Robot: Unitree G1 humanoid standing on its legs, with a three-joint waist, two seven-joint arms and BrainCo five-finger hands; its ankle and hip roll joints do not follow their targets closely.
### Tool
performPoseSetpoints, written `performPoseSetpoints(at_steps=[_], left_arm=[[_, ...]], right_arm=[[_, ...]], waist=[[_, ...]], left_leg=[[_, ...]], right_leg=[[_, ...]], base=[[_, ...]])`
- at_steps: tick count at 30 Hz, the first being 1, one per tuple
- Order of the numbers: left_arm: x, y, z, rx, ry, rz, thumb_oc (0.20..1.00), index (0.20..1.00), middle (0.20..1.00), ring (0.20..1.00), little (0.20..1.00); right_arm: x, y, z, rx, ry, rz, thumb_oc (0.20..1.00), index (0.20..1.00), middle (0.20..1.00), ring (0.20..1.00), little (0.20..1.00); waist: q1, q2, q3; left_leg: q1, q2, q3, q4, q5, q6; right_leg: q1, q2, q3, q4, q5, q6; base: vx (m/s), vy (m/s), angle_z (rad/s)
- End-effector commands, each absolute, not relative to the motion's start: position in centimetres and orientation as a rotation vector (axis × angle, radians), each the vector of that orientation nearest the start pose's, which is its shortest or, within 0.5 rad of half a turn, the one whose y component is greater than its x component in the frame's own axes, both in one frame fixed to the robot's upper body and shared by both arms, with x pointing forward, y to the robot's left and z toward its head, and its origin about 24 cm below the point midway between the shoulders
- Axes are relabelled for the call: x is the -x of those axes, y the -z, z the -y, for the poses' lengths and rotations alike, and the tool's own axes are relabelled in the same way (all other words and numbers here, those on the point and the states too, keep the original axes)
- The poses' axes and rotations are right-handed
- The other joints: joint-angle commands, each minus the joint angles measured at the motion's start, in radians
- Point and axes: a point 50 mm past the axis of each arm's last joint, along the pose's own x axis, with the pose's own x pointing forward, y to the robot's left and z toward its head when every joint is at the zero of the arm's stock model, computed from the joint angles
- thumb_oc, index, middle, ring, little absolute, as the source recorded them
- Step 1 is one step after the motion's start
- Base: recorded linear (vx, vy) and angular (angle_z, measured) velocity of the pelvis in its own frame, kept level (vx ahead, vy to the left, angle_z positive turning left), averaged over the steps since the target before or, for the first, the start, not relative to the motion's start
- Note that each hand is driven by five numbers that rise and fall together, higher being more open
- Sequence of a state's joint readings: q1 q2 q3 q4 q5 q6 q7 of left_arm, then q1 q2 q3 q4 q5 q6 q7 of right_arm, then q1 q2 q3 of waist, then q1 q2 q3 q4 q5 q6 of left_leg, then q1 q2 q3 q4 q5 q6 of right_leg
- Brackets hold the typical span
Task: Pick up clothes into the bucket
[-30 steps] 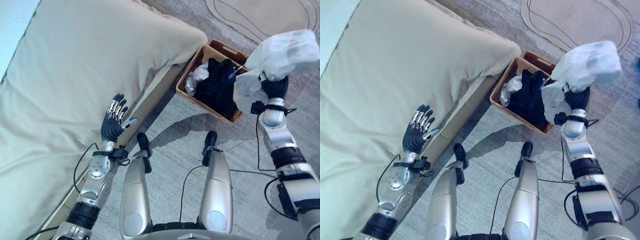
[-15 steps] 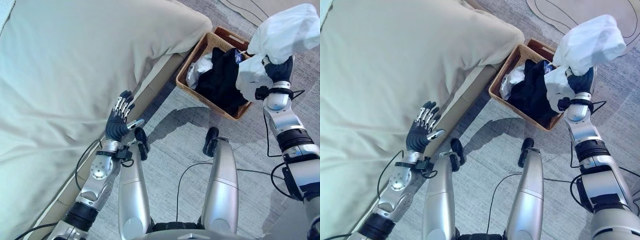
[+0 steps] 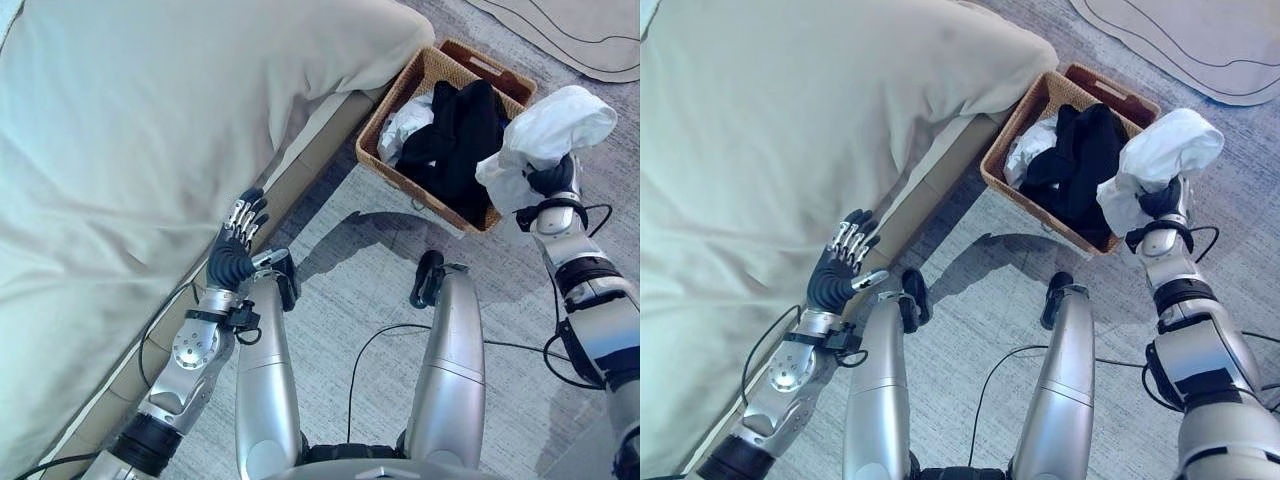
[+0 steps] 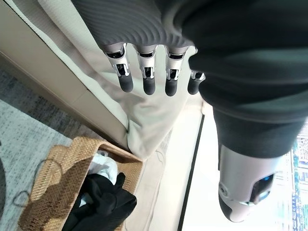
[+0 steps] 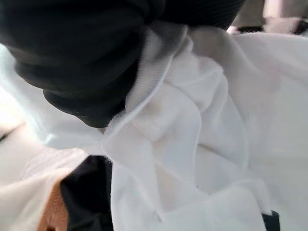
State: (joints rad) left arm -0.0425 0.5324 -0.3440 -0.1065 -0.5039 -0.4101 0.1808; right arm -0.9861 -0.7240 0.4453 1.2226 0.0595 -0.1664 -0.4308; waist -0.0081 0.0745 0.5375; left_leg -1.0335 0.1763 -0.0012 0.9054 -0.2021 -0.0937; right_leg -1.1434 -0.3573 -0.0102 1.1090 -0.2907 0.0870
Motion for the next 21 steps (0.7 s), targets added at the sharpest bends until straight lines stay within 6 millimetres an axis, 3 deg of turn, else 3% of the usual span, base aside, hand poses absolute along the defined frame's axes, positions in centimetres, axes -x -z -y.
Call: performPoseSetpoints(at_steps=[1, 3, 7, 16, 17, 18, 19, 21], left_arm=[[-23.3, -11.6, -16.1, 0.124, 0.247, 0.457, 1.000, 1.000, 1.000, 1.000, 1.000], [-23.3, -11.8, -15.9, 0.127, 0.263, 0.468, 1.000, 1.000, 1.000, 1.000, 1.000], [-23.4, -12.2, -15.9, 0.135, 0.267, 0.483, 1.000, 1.000, 1.000, 1.000, 1.000], [-23.3, -12.3, -15.7, 0.145, 0.281, 0.490, 1.000, 1.000, 1.000, 1.000, 1.000], [-23.4, -12.2, -15.8, 0.147, 0.271, 0.486, 1.000, 1.000, 1.000, 1.000, 1.000], [-23.4, -12.2, -15.8, 0.147, 0.271, 0.486, 1.000, 1.000, 1.000, 1.000, 1.000], [-23.4, -12.2, -15.9, 0.149, 0.265, 0.485, 1.000, 1.000, 1.000, 1.000, 1.000], [-23.5, -12.2, -16.0, 0.150, 0.263, 0.487, 1.000, 1.000, 1.000, 1.000, 1.000]], right_arm=[[-37.0, -21.1, 34.1, 0.949, 0.661, 0.123, 0.200, 0.200, 0.200, 0.200, 0.200], [-37.0, -22.6, 34.1, 1.030, 0.667, 0.157, 0.200, 0.200, 0.200, 0.200, 0.200], [-37.3, -23.4, 33.4, 1.150, 0.615, 0.191, 0.200, 0.200, 0.200, 0.200, 0.200], [-36.8, -21.3, 34.8, 1.214, 0.596, 0.045, 0.200, 0.200, 0.200, 0.200, 0.200], [-36.9, -21.1, 34.7, 1.207, 0.586, 0.044, 0.241, 0.241, 0.241, 0.241, 0.241], [-36.9, -21.1, 34.7, 1.207, 0.586, 0.044, 0.398, 0.398, 0.398, 0.398, 0.398], [-36.9, -21.1, 34.6, 1.211, 0.580, 0.042, 1.000, 1.000, 1.000, 1.000, 1.000], [-36.9, -21.2, 34.8, 1.227, 0.586, 0.028, 1.000, 1.000, 1.000, 1.000, 1.000]], waist=[[0.003, 0.027, -0.057], [0.010, 0.024, -0.063], [0.014, 0.017, -0.067], [0.034, 0.031, -0.083], [0.034, 0.031, -0.087], [0.034, 0.031, -0.088], [0.036, 0.031, -0.091], [0.037, 0.029, -0.093]], left_leg=[[-0.005, -0.035, 0.012, 0.096, -0.116, 0.040], [-0.015, -0.045, 0.011, 0.066, -0.094, 0.033], [-0.032, -0.059, 0.006, 0.031, -0.066, 0.026], [-0.076, -0.074, -0.010, 0.039, -0.057, 0.026], [-0.078, -0.076, -0.008, 0.040, -0.057, 0.027], [-0.078, -0.076, -0.008, 0.040, -0.057, 0.027], [-0.075, -0.076, -0.009, 0.038, -0.057, 0.028], [-0.070, -0.076, -0.007, 0.035, -0.058, 0.029]], right_leg=[[0.029, 0.045, 0.010, -0.113, 0.051, -0.007], [0.021, 0.040, 0.003, -0.129, 0.057, -0.004], [0.012, 0.038, -0.004, -0.151, 0.068, -0.002], [-0.023, 0.028, -0.010, -0.130, 0.063, -0.001], [-0.023, 0.026, -0.012, -0.130, 0.064, -0.002], [-0.023, 0.026, -0.012, -0.130, 0.064, -0.002], [-0.021, 0.028, -0.011, -0.135, 0.065, -0.001], [-0.019, 0.029, -0.009, -0.136, 0.066, -0.001]], base=[[-0.01, -0.029, 0.06], [-0.02, -0.038, 0.08], [-0.03, -0.035, 0.11], [0.01, -0.007, 0.11], [0.01, 0.010, 0.12], [0.02, 0.014, 0.11], [0.02, 0.008, 0.05], [0.02, 0.010, 0.05]])
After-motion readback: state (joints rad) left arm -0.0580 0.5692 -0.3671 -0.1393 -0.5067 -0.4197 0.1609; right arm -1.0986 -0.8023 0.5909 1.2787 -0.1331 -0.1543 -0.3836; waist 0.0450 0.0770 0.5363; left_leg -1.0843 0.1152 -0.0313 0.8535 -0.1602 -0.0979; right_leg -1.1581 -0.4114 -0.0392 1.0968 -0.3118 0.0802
